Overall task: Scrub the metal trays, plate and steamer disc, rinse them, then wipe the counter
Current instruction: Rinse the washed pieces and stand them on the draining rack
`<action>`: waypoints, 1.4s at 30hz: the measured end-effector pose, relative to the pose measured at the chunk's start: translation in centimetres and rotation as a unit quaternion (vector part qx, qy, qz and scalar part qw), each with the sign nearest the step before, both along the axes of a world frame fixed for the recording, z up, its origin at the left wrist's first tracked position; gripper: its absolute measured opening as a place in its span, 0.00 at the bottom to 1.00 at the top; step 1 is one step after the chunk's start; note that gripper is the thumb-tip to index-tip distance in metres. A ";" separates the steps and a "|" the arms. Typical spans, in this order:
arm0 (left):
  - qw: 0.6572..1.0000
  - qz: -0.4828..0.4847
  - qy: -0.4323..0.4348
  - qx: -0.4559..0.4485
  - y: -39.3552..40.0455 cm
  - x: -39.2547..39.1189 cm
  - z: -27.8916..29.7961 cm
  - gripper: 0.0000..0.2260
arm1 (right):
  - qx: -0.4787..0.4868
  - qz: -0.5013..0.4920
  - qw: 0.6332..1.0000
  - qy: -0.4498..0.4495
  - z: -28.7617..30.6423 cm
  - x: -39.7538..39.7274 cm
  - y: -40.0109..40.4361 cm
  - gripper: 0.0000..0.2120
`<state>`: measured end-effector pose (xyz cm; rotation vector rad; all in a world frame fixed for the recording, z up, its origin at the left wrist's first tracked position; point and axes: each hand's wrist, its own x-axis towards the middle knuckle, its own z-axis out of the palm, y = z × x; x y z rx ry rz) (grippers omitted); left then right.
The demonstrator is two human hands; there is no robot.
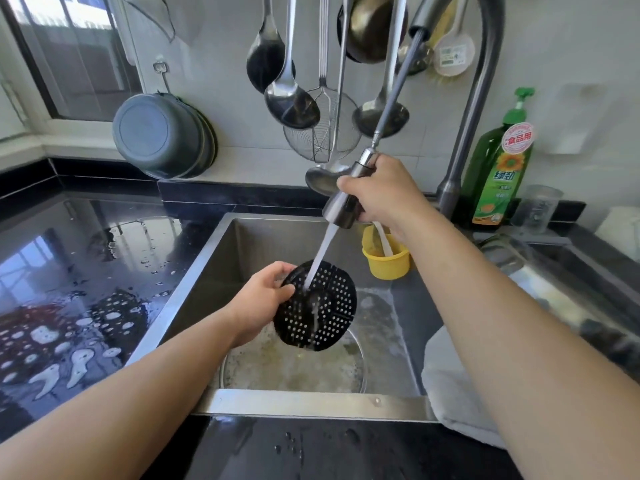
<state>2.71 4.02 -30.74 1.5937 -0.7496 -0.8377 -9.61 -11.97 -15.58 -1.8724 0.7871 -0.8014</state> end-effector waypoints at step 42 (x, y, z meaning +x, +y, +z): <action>0.778 0.080 -0.597 0.180 2.7 -14.0 17.9 0.08 | -0.333 -0.105 0.796 0.494 -6.6 -25.7 -2.6 0.46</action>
